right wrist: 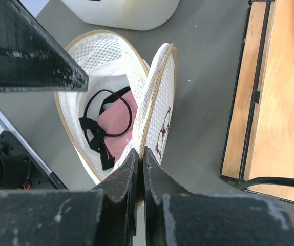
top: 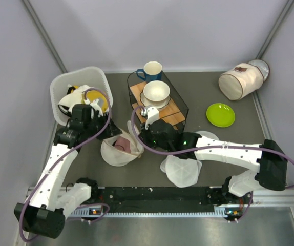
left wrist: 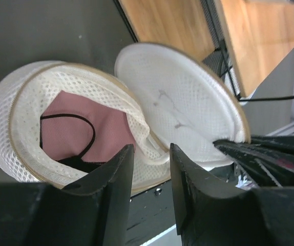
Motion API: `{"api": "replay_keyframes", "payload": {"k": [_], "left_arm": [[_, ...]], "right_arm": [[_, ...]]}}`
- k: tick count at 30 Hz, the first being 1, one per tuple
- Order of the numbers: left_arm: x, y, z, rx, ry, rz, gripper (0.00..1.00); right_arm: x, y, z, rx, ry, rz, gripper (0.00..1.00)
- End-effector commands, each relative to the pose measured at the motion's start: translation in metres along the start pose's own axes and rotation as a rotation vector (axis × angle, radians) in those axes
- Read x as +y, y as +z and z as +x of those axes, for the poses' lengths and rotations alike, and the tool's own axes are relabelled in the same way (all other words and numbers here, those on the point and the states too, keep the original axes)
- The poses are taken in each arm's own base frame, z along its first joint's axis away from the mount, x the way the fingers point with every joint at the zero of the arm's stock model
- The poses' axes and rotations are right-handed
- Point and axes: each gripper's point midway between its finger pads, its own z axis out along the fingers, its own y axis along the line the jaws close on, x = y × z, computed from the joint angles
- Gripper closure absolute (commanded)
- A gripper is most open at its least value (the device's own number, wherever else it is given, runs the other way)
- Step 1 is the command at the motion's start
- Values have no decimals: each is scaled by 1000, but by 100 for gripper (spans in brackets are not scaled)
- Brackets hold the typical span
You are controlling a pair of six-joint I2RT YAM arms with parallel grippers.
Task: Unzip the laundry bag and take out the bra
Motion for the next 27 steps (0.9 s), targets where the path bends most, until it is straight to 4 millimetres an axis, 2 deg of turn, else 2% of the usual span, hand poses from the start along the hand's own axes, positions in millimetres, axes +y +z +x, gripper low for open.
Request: {"api": "replay_keyframes", "payload": {"k": [1,5,6,8,11,13,20,24,27], "left_arm": [[13,15,22,62,5,-52,61],[33,39,36,85,11,-105,58],[40,46,45,109,11,-117,56],[54,60,59,166,-2,-151,43],[66,77,71,199,7,-174,31],[67,85,77,219,2,-175,30],[91,103,82,201,17,-338,33],[90,114,87,205,6,-346,34],[92,120,90,211,-21,-379,41]], "right_arm": [[6,1,-21,-43,16,-13,100],[6,0,-21,-42,16,-9,100],[6,1,-20,-41,17,-9,100],[5,1,-19,-38,15,-6,100],[5,0,-20,-39,17,-5,100],[5,1,-19,-37,16,-6,100],[5,0,-20,-40,18,-7,100],[4,-1,-20,-41,17,-4,100],[5,-1,-20,-41,19,-7,100]]}}
